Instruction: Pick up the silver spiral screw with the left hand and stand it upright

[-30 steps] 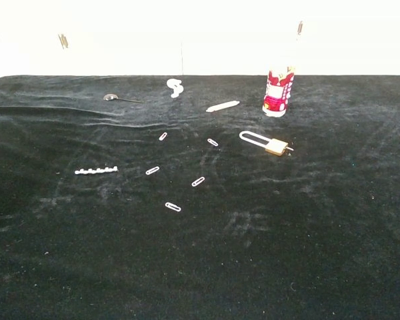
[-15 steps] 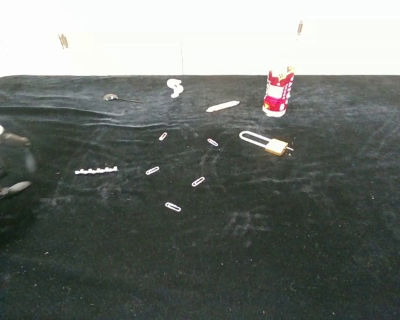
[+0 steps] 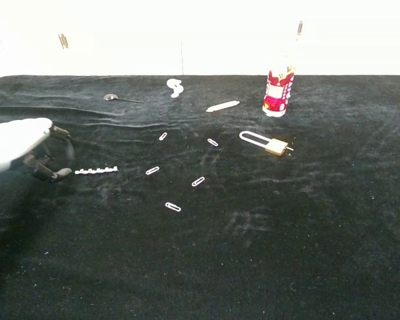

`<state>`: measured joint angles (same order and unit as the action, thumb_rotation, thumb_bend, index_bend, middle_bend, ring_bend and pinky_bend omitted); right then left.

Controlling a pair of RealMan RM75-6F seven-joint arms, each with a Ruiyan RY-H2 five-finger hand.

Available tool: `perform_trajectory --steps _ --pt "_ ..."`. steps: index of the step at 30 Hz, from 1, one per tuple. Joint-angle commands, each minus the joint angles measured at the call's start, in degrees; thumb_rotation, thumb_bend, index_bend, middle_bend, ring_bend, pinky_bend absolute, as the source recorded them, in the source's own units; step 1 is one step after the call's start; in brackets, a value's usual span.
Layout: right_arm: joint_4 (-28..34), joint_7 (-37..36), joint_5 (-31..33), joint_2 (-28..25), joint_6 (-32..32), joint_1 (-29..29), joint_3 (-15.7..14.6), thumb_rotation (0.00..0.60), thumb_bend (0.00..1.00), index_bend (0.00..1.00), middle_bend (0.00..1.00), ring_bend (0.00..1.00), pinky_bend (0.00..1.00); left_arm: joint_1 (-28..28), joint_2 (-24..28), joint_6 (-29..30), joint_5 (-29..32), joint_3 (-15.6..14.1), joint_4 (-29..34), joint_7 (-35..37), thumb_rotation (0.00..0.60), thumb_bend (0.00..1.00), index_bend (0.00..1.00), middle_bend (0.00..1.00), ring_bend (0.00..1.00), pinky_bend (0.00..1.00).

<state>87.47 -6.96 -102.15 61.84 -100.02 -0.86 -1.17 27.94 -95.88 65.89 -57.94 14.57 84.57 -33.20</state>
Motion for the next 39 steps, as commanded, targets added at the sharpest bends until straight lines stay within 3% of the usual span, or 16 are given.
perform_trajectory --steps 1,18,29,34,39 --pt "0.1 -0.2 0.2 -0.2 0.2 0.1 0.0 0.600 0.23 0.00 0.00 0.00 0.00 1.2 -1.5 -0.9 1.0 0.0 -1.7 -0.1 0.600 0.42 0.47 1.00 1.00 1.00" --pt "0.2 -0.6 1.3 -0.5 0.7 -0.2 0.2 0.600 0.23 0.00 0.00 0.00 0.00 4.7 -4.9 -2.3 3.2 0.3 -9.9 1.5 0.600 0.42 0.46 1.00 1.00 1.00" --pt "0.6 -0.5 2.1 -0.5 1.5 0.0 0.5 0.600 0.23 0.00 0.00 0.00 0.00 5.5 -5.2 -3.8 4.5 -0.2 -11.7 2.9 0.600 0.42 0.45 1.00 1.00 1.00" --pt "0.4 -0.6 2.0 -0.5 1.1 -0.2 0.5 0.600 0.23 0.00 0.00 0.00 0.00 5.7 -5.5 -3.7 5.1 -0.1 -12.9 3.0 0.600 0.43 0.49 1.00 1.00 1.00" --pt "0.5 -0.5 2.2 -0.5 1.2 -0.3 0.6 0.600 0.23 0.00 0.00 0.00 0.00 5.9 -5.7 -4.5 5.9 -0.1 -14.8 3.6 0.600 0.51 0.57 1.00 1.00 1.00"
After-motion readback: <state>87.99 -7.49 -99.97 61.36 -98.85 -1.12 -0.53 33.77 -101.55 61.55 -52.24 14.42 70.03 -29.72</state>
